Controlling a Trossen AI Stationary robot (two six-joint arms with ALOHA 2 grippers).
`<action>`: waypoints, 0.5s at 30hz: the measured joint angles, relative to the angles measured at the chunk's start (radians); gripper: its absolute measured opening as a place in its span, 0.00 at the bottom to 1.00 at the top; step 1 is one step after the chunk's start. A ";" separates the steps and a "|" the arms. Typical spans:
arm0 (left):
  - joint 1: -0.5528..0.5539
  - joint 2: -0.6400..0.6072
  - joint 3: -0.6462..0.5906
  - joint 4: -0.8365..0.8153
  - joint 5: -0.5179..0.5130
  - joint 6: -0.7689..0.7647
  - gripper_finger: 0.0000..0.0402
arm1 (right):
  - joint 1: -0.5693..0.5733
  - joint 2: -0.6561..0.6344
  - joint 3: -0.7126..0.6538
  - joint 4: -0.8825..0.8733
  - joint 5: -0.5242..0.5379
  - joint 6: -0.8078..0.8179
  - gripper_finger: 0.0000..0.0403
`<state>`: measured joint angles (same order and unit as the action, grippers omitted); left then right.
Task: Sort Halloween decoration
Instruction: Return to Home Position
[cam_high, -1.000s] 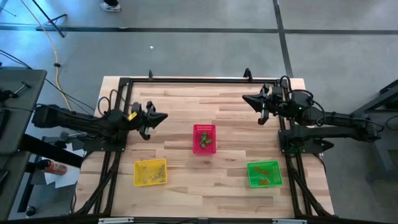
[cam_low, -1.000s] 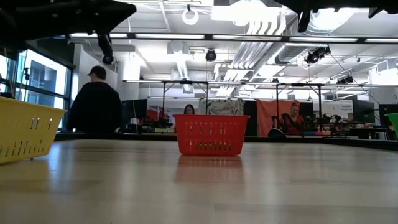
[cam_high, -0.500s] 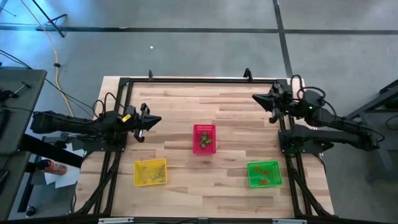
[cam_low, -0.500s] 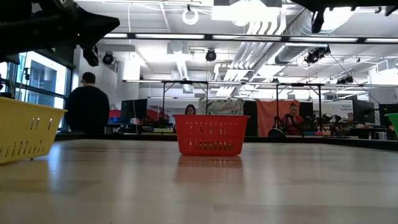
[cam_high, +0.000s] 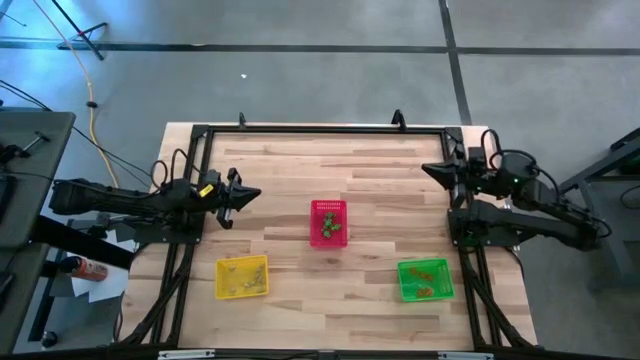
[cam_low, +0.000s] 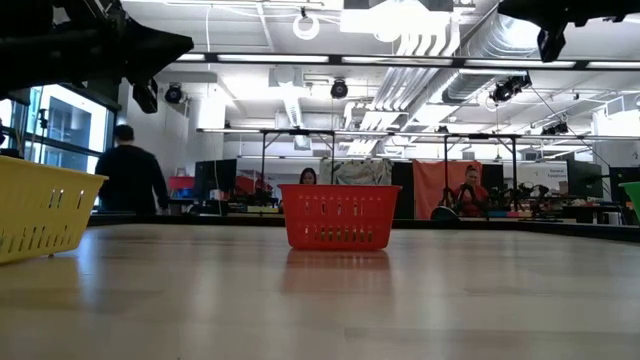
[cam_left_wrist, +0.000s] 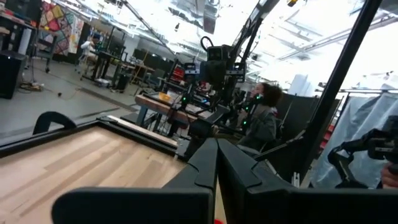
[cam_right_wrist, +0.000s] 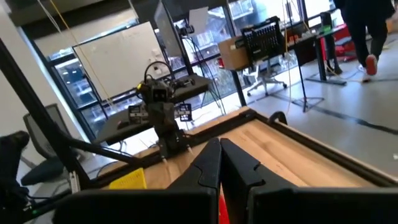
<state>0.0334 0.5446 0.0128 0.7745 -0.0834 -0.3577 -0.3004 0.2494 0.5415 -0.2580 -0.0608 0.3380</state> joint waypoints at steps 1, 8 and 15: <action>0.000 0.000 0.000 -0.001 0.000 -0.003 0.00 | 0.000 -0.004 0.000 0.001 0.000 -0.007 0.00; 0.000 0.000 0.000 -0.002 -0.001 -0.005 0.00 | 0.000 -0.010 -0.048 0.084 -0.037 -0.075 0.00; 0.000 0.000 0.000 -0.002 -0.003 -0.006 0.00 | 0.000 -0.117 -0.267 0.267 -0.071 -0.004 0.00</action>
<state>0.0334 0.5449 0.0128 0.7727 -0.0860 -0.3635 -0.3004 0.1324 0.2741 0.0093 -0.1317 0.3345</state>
